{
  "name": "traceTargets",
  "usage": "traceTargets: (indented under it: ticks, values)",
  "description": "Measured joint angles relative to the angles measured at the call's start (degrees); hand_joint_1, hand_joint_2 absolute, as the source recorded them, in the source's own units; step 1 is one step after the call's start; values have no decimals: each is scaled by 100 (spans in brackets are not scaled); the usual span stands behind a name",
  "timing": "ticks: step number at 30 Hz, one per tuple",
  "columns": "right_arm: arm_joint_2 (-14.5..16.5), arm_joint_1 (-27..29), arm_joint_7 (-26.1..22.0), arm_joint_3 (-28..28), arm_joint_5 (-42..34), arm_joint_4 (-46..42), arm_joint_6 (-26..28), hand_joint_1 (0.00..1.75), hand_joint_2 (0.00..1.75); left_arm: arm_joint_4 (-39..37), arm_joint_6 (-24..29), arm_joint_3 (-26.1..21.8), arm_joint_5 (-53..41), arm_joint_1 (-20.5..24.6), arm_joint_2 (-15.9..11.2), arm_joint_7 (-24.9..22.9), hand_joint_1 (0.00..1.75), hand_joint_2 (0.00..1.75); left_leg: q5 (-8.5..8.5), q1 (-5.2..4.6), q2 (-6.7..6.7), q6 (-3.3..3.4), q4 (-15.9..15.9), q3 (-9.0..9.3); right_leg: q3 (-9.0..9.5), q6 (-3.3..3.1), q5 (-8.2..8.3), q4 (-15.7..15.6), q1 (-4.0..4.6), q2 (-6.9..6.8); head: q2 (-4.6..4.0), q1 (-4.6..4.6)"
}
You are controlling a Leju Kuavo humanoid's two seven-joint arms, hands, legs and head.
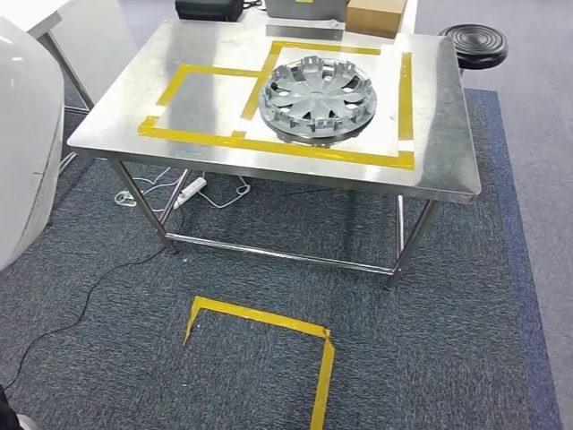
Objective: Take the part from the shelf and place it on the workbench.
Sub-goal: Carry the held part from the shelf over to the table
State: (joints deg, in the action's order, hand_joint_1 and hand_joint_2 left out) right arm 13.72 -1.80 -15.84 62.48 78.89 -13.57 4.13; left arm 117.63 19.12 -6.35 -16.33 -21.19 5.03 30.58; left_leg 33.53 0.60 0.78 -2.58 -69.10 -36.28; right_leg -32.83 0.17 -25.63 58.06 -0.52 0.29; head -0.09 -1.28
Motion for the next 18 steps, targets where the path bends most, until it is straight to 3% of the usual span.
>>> traceTargets:
  ticks: [1, 2, 3, 5, 6, 8, 11, 13, 15, 16, 17, 18]
  values:
    - [1, 0, -4, -1, 2, 0, 1, 0, 175, 0, 7, -1, 0, -1, 0, 1, 168, 175, 64, 2, -17, -9, -277, -149, -1, -5, 0, 0, -1, 34, 0, -1]
    - [1, 3, -9, -2, 4, 0, 3, 0, 175, 0, 19, -1, 0, -1, 0, 6, 168, 175, 14, 6, -24, -16, -364, -214, 1, -5, -1, 1, -5, 69, 0, -1]
    - [1, 7, -14, -3, 7, 0, 7, 0, 175, 0, 31, -1, 0, -1, 0, 13, 168, 175, -142, 14, -26, -21, -232, -173, 8, -1, -1, 2, -11, 103, 0, -1]
    - [1, 10, -20, -11, 10, 0, 15, 0, 175, 0, 50, -1, -1, 2, 0, 30, 168, 175, -562, 48, -50, -40, 480, 135, 19, 34, -8, 11, -18, 168, 0, -3]
    - [1, 8, -19, -15, 11, 0, 21, 0, 175, 1, 56, -1, -2, 5, 1, 35, 168, 175, -688, 65, -84, -36, 825, 287, 8, 67, -18, 32, -11, 196, 0, -8]
    - [1, 8, -4, -22, 26, 0, 43, 0, 175, 3, 78, -1, -6, 9, 5, 42, 168, 175, -750, 75, -147, 11, 1164, 418, -24, 141, -25, 49, 8, 232, 0, -4]
    - [1, 33, 23, -27, 98, 0, 85, 0, 175, 7, 115, -6, -13, 20, 13, 52, 168, 175, -762, 62, -142, 151, 1203, 413, -73, 231, -50, 68, -12, 200, 0, 14]
    - [1, 32, 20, -31, 114, 0, 109, 0, 175, 10, 137, -8, -20, 23, 25, 64, 168, 175, -777, 72, -116, 224, 1218, 416, -250, 273, -295, 455, -13, 107, 0, 45]
    - [1, 18, 14, -34, 116, 0, 121, 0, 175, 13, 178, -10, -36, 21, 33, 79, 168, 175, -776, 59, -89, 258, 1216, 412, -599, 294, -684, 1231, -11, 46, 0, 66]
    - [1, 16, 13, -36, 116, 0, 126, 0, 175, 13, 203, -10, -44, 21, 38, 87, 168, 175, -775, 52, -77, 263, 1214, 412, -745, 298, -802, 1552, -11, 37, 0, 64]
    - [1, 19, 13, -37, 119, 0, 131, 0, 175, 13, 227, -11, -49, 21, 43, 95, 168, 175, -774, 46, -70, 265, 1212, 414, -793, 297, -801, 1668, -11, 33, 0, 65]
    - [1, 23, 13, -38, 124, 0, 135, 0, 175, 14, 250, -12, -52, 21, 47, 103, 168, 175, -772, 43, -68, 262, 1211, 419, -735, 289, -695, 1560, -11, 31, 0, 64]
